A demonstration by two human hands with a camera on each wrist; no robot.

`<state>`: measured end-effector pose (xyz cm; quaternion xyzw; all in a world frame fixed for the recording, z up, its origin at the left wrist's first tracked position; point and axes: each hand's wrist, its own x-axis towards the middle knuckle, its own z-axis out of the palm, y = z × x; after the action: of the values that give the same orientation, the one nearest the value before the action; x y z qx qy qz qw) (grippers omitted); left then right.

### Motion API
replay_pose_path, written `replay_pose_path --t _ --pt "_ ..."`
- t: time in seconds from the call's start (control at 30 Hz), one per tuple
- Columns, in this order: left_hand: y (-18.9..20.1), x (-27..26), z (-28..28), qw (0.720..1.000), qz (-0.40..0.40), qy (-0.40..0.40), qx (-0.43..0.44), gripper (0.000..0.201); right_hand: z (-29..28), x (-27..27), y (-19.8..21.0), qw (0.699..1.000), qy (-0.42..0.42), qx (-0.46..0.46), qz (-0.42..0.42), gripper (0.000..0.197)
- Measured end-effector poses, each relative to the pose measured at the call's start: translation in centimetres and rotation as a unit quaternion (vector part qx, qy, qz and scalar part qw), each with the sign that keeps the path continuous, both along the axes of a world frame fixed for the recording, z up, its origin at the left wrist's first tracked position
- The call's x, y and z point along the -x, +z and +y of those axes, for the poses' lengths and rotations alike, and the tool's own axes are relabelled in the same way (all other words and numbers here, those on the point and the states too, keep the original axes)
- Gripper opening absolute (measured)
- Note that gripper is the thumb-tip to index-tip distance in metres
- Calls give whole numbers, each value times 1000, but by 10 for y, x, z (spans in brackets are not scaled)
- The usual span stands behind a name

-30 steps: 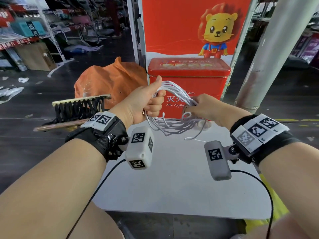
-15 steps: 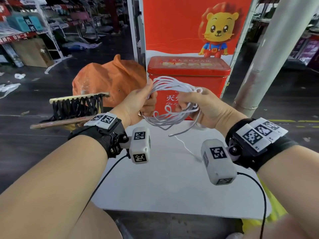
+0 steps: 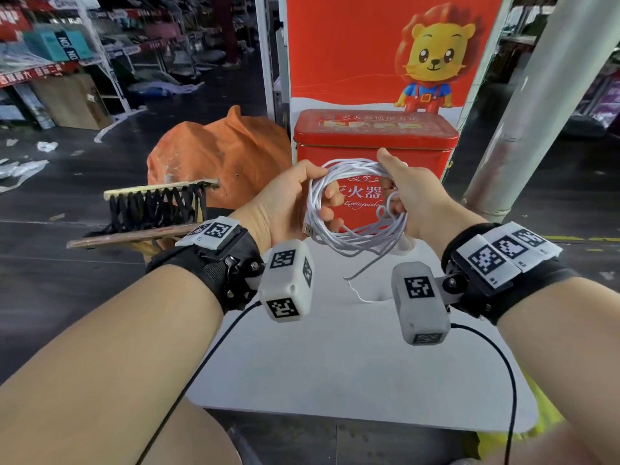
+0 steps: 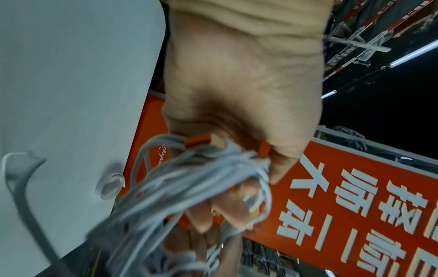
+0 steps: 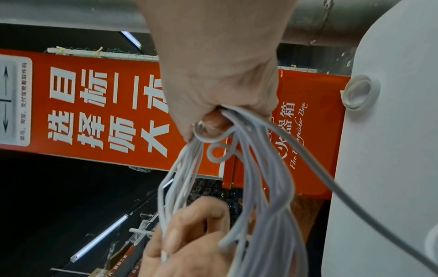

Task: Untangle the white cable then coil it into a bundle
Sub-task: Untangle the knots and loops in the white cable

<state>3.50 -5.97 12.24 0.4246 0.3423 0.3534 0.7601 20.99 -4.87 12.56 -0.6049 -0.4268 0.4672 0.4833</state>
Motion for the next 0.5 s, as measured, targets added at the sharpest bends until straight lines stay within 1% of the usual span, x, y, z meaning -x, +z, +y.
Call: replay_pose_path --t 0.1,0.13,0.2,0.23,0.3,0.37,0.4,0.43,0.47,0.5 --pt "1 -3 1 999 14 41 -4 42 5 -1 -5 1000 -7 -3 -15 40" --pt "1 -5 0 999 26 44 1 46 7 -2 -8 1000 -10 -1 -22 41" --pt "2 -7 1 995 79 53 6 57 10 -4 -14 999 -4 12 -38 47" --pt "1 -7 1 991 115 63 -1 58 12 -5 -17 998 3 25 -50 53" --pt "1 -7 4 982 167 89 -29 53 10 -7 -22 996 37 51 -63 72" --pt "1 -4 6 977 168 123 -55 48 7 -8 -25 989 111 88 -39 89" --pt "2 -1 7 976 155 142 -62 47 3 -8 -23 983 156 99 -18 88" --pt "4 2 7 975 141 161 -67 47 0 -10 -22 975 198 99 1 81" --pt "6 6 8 973 126 180 -70 48 -1 -14 -21 971 222 92 7 72" --pt "8 10 9 971 113 199 -72 49 -2 -19 -21 970 229 78 2 62"
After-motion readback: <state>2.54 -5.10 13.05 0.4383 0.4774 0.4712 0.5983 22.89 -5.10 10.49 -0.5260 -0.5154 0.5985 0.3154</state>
